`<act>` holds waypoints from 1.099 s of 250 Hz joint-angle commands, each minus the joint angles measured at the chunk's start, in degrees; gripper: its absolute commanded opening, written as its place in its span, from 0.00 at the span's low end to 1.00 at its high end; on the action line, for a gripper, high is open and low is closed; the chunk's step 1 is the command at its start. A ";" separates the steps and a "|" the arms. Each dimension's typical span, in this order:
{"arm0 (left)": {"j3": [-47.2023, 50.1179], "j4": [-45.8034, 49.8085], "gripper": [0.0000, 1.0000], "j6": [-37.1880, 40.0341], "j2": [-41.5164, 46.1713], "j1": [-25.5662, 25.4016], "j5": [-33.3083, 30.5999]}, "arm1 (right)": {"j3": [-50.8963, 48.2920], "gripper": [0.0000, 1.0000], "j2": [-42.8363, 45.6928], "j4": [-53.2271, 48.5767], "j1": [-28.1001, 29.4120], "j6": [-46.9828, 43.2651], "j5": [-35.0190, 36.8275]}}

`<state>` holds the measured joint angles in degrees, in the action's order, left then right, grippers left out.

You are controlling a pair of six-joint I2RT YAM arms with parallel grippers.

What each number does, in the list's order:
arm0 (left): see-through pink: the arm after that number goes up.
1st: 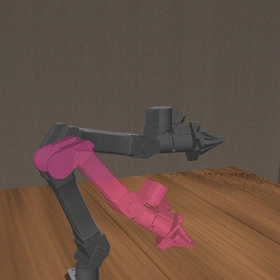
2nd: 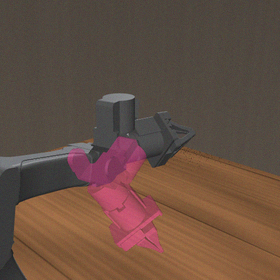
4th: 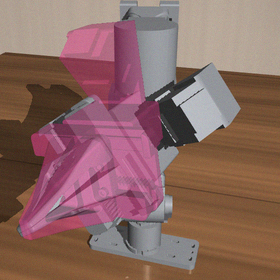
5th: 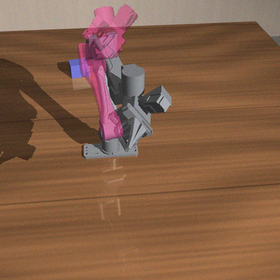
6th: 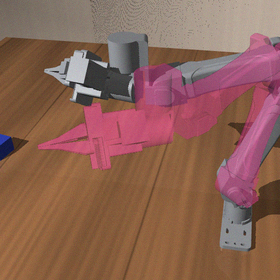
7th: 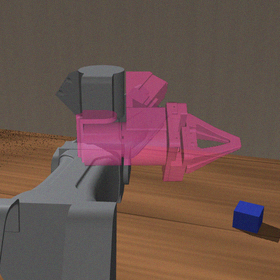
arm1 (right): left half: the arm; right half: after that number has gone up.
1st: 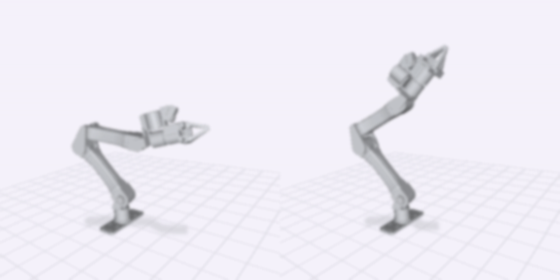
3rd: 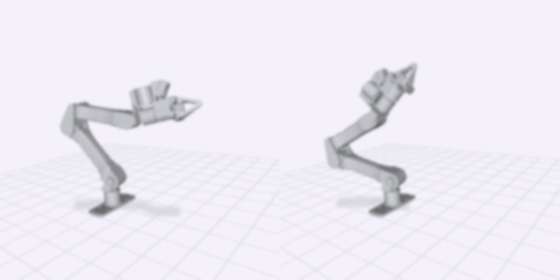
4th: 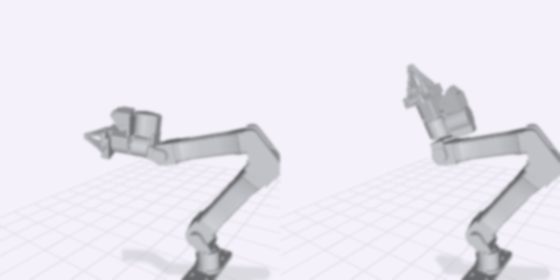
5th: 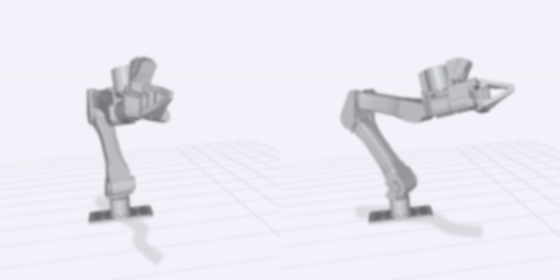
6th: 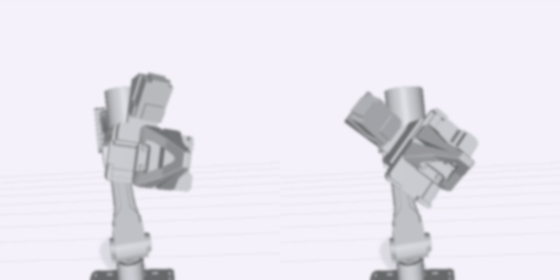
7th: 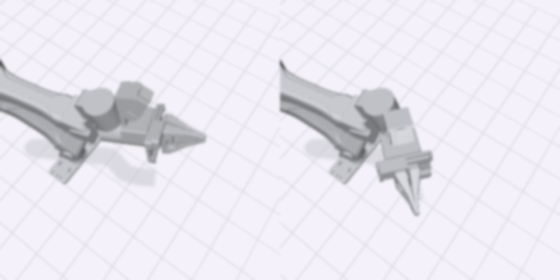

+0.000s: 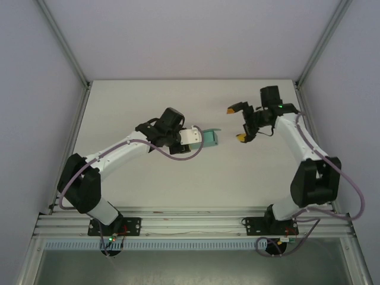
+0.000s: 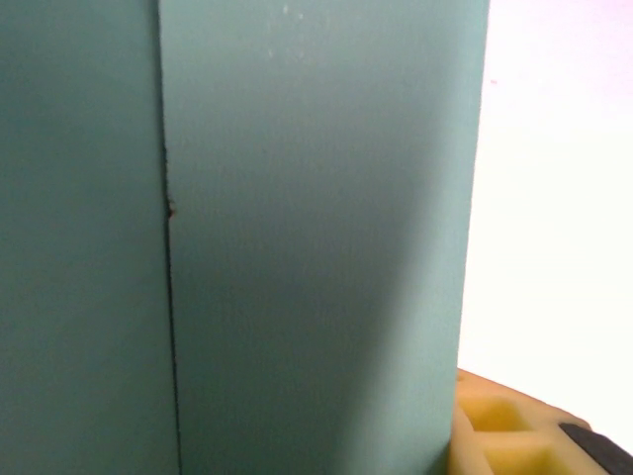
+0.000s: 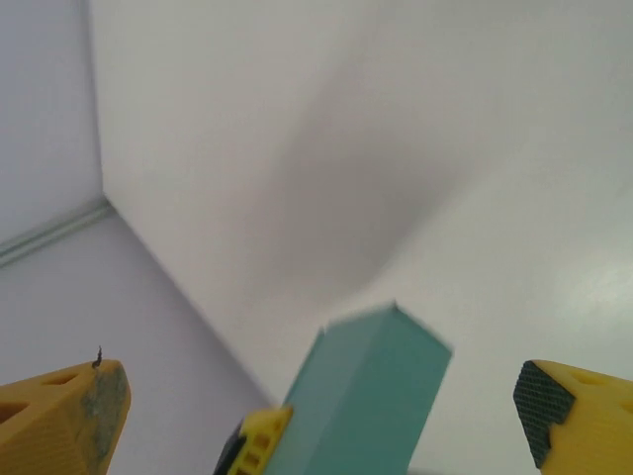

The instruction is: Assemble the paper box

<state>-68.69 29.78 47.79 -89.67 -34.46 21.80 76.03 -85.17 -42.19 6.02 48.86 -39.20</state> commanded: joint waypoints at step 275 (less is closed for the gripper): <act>-27.89 28.42 0.39 6.45 -26.13 1.32 9.57 | -5.35 0.61 1.13 -3.76 12.26 -87.40 3.41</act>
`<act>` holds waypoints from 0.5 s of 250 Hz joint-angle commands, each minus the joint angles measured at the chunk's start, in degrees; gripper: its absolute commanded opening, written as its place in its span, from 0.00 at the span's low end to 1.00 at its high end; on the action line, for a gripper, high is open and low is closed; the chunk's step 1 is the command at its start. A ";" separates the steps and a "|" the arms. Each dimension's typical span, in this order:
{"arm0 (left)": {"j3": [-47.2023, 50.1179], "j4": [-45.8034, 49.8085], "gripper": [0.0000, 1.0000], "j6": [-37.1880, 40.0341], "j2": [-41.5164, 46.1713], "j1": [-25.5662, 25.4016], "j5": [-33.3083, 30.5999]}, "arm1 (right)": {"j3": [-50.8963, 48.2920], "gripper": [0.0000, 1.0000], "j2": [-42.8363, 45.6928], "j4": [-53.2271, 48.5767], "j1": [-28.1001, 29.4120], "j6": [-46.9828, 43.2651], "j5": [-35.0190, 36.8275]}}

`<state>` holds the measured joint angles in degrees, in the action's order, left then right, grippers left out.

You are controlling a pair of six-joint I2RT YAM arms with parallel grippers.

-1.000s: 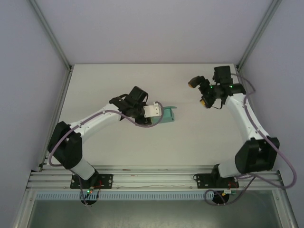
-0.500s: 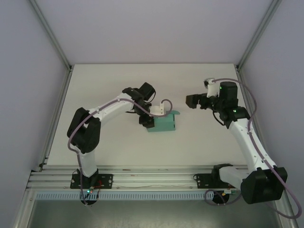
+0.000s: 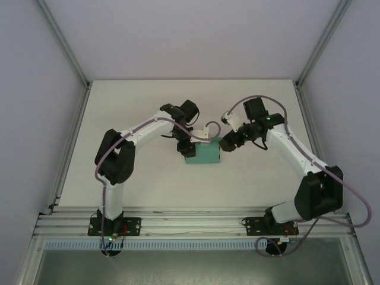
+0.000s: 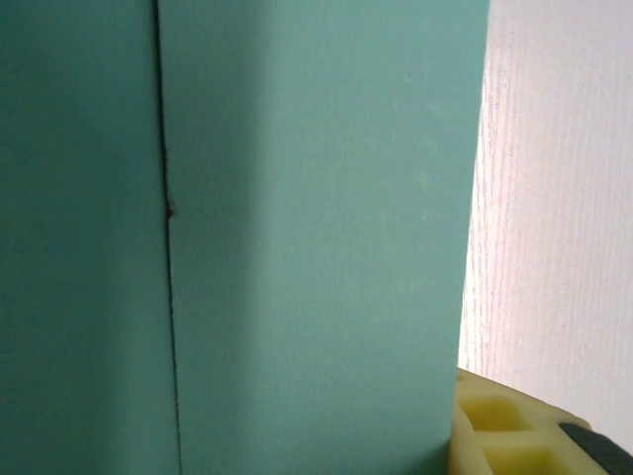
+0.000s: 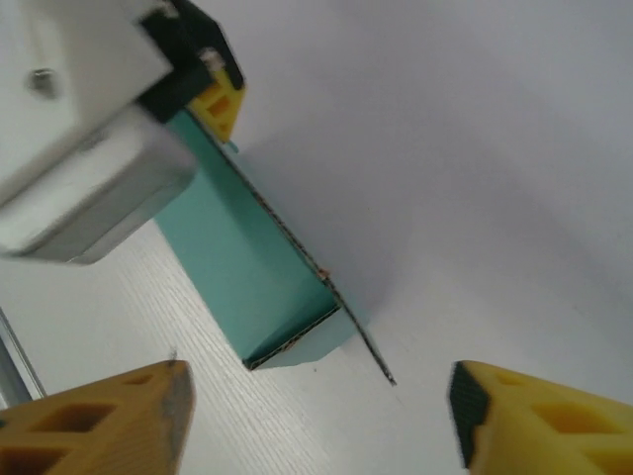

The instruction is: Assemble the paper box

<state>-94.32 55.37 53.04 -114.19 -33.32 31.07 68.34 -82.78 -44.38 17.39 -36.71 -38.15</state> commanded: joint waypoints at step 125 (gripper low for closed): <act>-2.55 1.26 0.39 -1.25 -1.91 0.02 -0.97 | 3.91 0.08 -6.23 1.45 2.65 2.43 0.28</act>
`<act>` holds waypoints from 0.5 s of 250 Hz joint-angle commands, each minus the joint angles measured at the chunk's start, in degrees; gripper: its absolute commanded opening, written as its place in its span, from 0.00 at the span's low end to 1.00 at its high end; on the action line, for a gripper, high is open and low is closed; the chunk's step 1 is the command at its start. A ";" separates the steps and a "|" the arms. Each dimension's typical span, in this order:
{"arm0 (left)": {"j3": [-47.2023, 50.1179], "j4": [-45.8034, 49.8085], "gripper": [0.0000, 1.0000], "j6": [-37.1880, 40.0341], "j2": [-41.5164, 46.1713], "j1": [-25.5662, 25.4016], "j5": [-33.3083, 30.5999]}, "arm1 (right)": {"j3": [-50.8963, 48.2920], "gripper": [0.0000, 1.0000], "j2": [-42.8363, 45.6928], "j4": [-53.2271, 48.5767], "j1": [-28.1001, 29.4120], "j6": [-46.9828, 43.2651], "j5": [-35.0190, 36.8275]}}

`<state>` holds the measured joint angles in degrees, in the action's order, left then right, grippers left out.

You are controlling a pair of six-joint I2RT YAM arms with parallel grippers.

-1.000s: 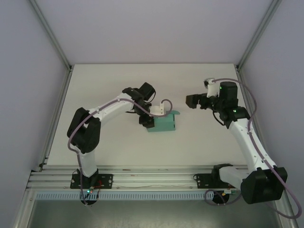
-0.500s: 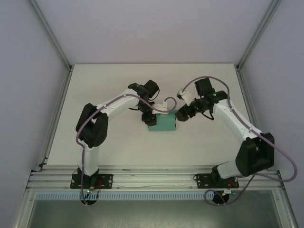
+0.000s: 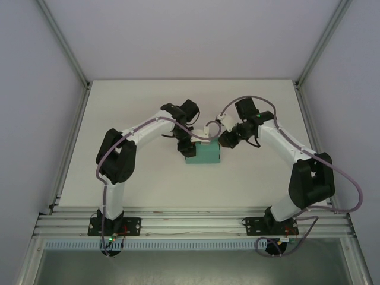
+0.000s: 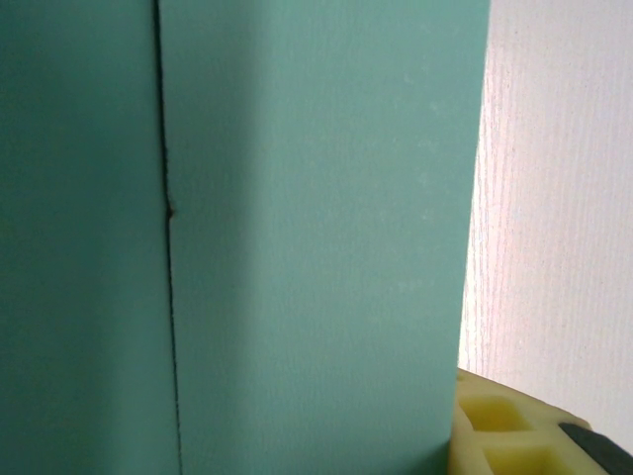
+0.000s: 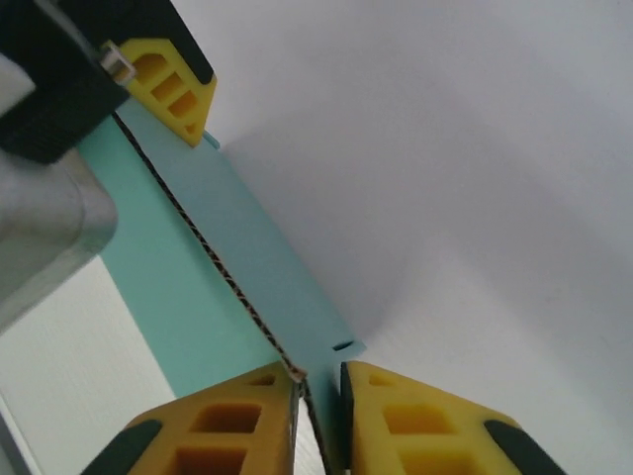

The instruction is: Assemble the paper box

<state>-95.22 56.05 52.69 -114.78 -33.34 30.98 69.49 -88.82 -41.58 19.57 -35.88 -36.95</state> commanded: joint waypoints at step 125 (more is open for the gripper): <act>-1.46 -6.22 0.39 -7.63 -0.72 -0.76 -7.17 | 0.14 0.04 6.52 7.12 7.72 49.72 11.99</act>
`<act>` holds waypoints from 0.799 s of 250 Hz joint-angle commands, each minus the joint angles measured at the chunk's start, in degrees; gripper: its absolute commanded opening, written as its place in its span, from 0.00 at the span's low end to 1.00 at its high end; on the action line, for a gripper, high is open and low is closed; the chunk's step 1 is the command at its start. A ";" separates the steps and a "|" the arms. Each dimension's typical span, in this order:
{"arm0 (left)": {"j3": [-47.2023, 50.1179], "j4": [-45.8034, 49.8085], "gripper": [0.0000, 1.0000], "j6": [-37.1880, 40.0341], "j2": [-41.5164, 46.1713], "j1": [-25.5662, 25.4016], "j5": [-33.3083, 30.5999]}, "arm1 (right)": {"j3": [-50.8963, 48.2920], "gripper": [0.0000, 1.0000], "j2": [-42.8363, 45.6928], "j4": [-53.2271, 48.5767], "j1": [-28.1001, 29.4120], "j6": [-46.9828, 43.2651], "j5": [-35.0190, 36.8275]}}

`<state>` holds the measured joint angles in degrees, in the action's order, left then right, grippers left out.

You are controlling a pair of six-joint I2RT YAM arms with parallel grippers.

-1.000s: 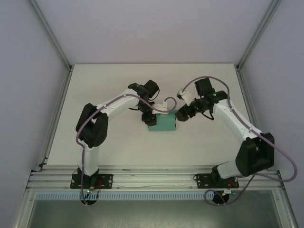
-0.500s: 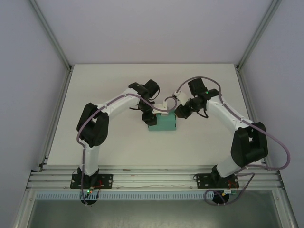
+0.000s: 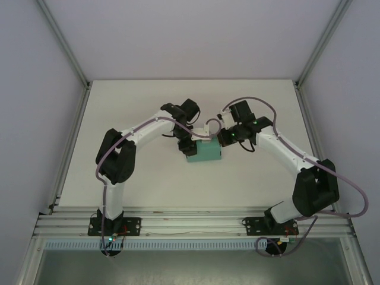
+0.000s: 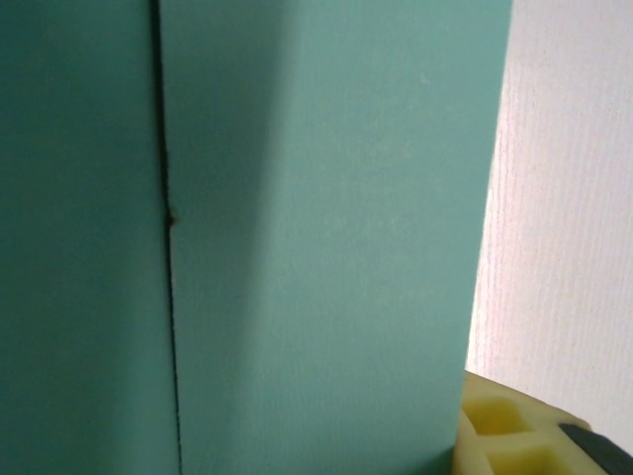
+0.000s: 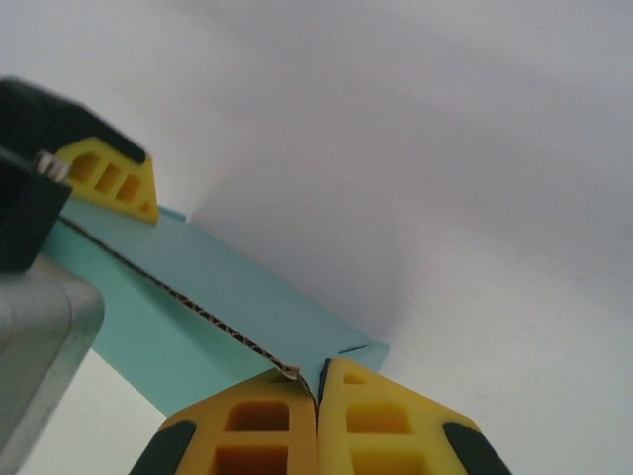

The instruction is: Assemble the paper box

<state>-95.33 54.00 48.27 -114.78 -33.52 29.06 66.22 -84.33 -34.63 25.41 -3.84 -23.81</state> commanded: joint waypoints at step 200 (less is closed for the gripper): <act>0.22 -8.50 0.40 -7.45 -0.98 -1.46 -2.97 | -31.60 0.05 9.89 44.11 3.93 14.27 6.03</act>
<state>-95.31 51.37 44.99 -114.89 -34.89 23.66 44.97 -76.58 -4.45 26.85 13.26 -18.55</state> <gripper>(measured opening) 0.435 0.058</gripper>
